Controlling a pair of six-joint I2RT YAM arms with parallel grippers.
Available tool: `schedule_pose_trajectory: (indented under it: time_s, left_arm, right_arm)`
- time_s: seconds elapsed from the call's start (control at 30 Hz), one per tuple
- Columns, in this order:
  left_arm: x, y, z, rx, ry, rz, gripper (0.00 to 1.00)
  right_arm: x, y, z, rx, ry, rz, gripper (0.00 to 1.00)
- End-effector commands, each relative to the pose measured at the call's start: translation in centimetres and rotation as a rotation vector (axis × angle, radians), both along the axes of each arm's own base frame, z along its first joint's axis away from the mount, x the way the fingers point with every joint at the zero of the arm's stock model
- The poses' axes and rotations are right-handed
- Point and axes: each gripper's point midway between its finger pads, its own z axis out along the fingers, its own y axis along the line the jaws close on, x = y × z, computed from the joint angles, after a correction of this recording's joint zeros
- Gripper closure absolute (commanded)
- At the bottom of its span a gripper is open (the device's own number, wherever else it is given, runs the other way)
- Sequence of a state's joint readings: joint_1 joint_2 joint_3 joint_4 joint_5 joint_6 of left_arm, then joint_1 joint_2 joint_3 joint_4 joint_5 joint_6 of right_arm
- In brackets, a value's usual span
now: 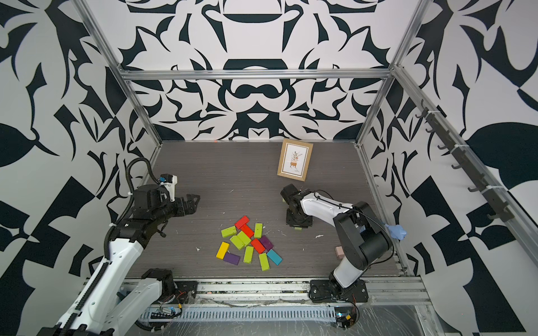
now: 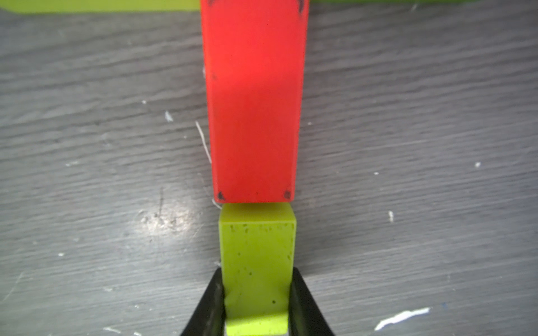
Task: Assemble the letter t with building blocks
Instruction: Assemble the building block at the center of the board.
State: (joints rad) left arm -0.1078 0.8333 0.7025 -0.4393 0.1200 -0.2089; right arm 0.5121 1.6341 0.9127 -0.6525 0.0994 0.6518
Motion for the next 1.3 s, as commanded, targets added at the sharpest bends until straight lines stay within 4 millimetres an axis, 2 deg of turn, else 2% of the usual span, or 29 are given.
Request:
schedule_pose_trajectory:
  time_s: [0.0,0.7,1.27]
  left_arm:
    - [0.23,-0.14,1.35,0.002,-0.026,-0.010,0.00]
    - [0.20,-0.06,1.40,0.003,-0.028,-0.006,0.00]
    - [0.31,-0.13,1.42,0.002,-0.027,-0.008,0.00]
  right_arm:
    - [1.68,-0.08,-0.20,-0.019,-0.050,-0.016,0.88]
    - [2.13,0.26,-0.60,-0.007,-0.055,-0.019,0.87]
    - [1.94,-0.24,-0.97,-0.036,-0.044,-0.028,0.85]
